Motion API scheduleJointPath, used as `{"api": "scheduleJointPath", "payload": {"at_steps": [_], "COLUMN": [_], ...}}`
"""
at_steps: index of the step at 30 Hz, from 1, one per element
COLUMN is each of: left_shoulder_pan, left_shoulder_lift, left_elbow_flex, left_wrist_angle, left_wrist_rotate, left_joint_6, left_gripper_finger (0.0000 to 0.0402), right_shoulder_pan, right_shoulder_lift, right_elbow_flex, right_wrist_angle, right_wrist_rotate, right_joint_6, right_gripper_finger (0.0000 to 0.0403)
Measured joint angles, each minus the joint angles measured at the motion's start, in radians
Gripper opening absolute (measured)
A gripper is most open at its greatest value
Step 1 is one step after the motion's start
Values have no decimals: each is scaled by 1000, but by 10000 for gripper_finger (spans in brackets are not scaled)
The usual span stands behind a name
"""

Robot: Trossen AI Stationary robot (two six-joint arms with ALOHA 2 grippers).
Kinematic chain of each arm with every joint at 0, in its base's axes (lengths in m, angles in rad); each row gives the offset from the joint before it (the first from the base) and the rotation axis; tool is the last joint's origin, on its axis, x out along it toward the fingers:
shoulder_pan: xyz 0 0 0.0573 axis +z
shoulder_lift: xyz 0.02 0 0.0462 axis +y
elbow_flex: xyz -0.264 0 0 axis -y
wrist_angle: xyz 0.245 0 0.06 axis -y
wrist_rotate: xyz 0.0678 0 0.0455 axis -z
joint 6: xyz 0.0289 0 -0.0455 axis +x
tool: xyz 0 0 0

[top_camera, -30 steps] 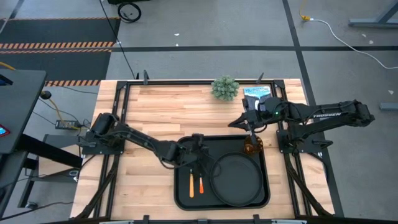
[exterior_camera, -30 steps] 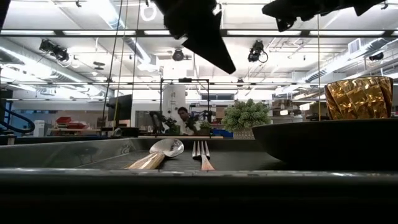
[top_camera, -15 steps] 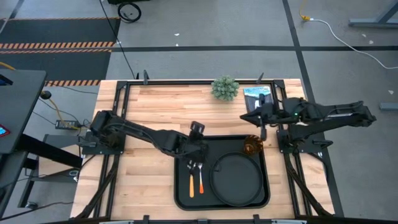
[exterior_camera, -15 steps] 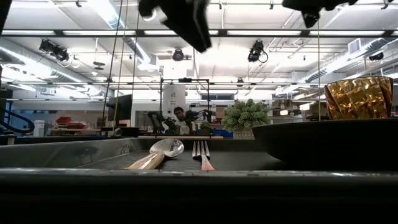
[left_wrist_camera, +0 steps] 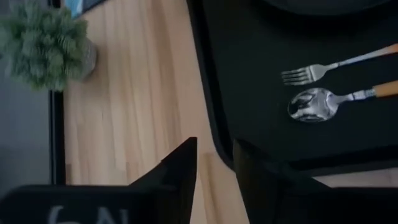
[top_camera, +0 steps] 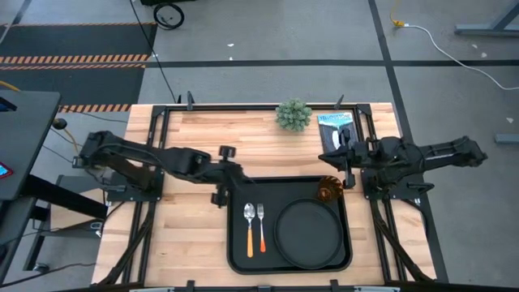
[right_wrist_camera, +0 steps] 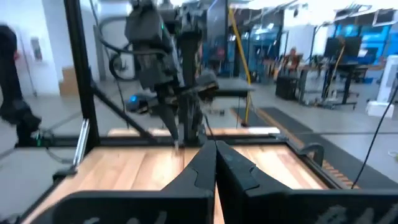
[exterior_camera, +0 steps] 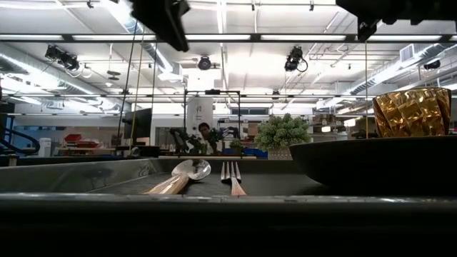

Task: Pick and place plate/cup/fork/spoon on tray
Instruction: Return to Home Position

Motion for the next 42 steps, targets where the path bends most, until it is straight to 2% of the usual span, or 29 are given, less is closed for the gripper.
{"api": "scheduleJointPath", "payload": {"at_steps": [8,21,24,31,42], "left_shoulder_pan": [-17,-71,-72,-72,-72], "left_shoulder_lift": [-224,-622,-708,-907,-1183], "left_elbow_flex": [-226,-530,-582,-697,-793], "left_wrist_angle": [98,270,311,425,446], "left_wrist_rotate": [1,0,0,0,0], "left_joint_6": [-75,-129,-132,-127,-179], "left_gripper_finger": [110,110,110,110,110], "right_shoulder_pan": [-5,-5,-5,-5,-5], "right_shoulder_lift": [-57,-209,-235,-256,-352], "right_elbow_flex": [-92,-94,-94,-102,-297], "right_wrist_angle": [102,-9,-12,-2,151], "right_wrist_rotate": [1,13,49,53,87], "right_joint_6": [46,104,113,159,195], "right_gripper_finger": [12,9,9,8,8]}}
